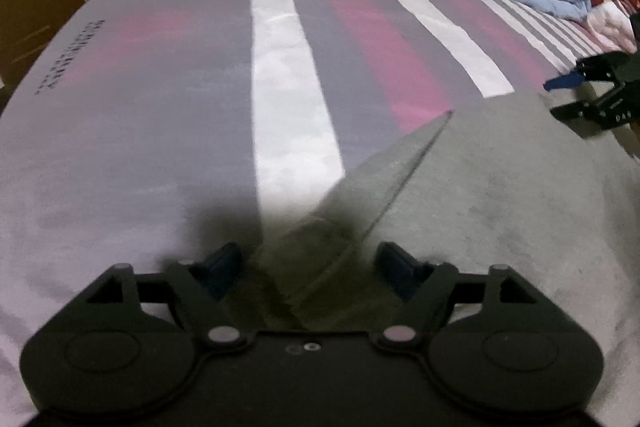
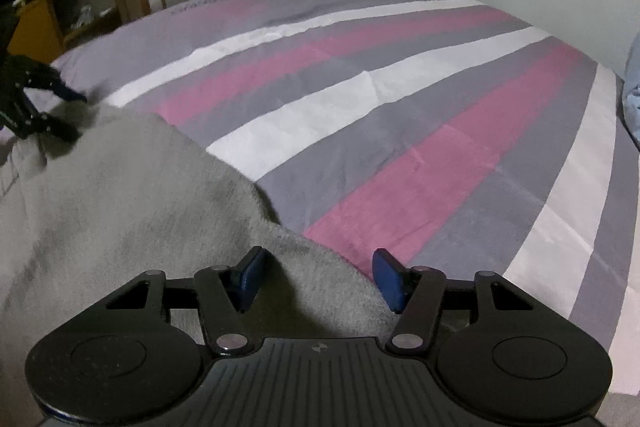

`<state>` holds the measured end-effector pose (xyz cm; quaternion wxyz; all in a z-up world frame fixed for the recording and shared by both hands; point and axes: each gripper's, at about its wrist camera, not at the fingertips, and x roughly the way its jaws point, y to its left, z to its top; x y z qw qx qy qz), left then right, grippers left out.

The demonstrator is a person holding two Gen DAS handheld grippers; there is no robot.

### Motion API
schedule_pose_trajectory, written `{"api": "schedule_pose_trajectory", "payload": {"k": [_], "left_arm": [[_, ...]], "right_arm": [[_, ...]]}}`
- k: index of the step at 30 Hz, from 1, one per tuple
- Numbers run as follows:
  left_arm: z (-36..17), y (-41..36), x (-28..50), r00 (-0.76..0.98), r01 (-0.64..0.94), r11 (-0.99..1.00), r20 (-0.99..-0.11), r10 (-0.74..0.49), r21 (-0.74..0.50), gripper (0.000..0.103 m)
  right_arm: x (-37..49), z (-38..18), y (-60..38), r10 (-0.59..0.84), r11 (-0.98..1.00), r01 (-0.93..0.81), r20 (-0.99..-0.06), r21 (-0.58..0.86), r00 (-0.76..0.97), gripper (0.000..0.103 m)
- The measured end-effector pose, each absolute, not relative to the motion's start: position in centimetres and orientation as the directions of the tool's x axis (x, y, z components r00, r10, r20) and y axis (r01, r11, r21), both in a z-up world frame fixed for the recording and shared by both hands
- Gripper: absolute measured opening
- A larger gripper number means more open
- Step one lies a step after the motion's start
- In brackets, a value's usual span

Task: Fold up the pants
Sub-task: 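Lower both tools to the sweatpants waistband and close on its corners, then lift the waistband with both tools and fold it over toward the cuffs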

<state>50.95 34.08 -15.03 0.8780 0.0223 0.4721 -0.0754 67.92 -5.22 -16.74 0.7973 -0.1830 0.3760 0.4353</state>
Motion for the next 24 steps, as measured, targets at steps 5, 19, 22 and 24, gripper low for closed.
{"api": "schedule_pose_trajectory", "payload": {"k": [5, 19, 22, 24], "left_arm": [[-15.7, 33.5, 51.6, 0.576, 0.142, 0.99, -0.813, -0.086, -0.004, 0.045], [-8.9, 32.5, 44.8, 0.761, 0.279, 0.955, -0.63, -0.158, 0.098, 0.017], [-7.6, 32.0, 42.1, 0.796, 0.315, 0.939, -0.578, -0.181, 0.14, 0.017], [-7.0, 31.5, 40.6, 0.809, 0.334, 0.926, -0.558, -0.186, 0.174, 0.017]], "right_arm": [[67.9, -16.9, -5.7, 0.557, 0.577, -0.814, -0.759, 0.063, 0.336, 0.014], [59.2, -9.4, -9.6, 0.587, 0.571, -0.82, -0.68, -0.037, 0.44, 0.005], [56.3, -7.6, -10.8, 0.6, 0.561, -0.827, -0.663, -0.052, 0.448, 0.005], [54.0, -6.6, -11.4, 0.602, 0.548, -0.833, -0.655, -0.077, 0.457, 0.005]]}}
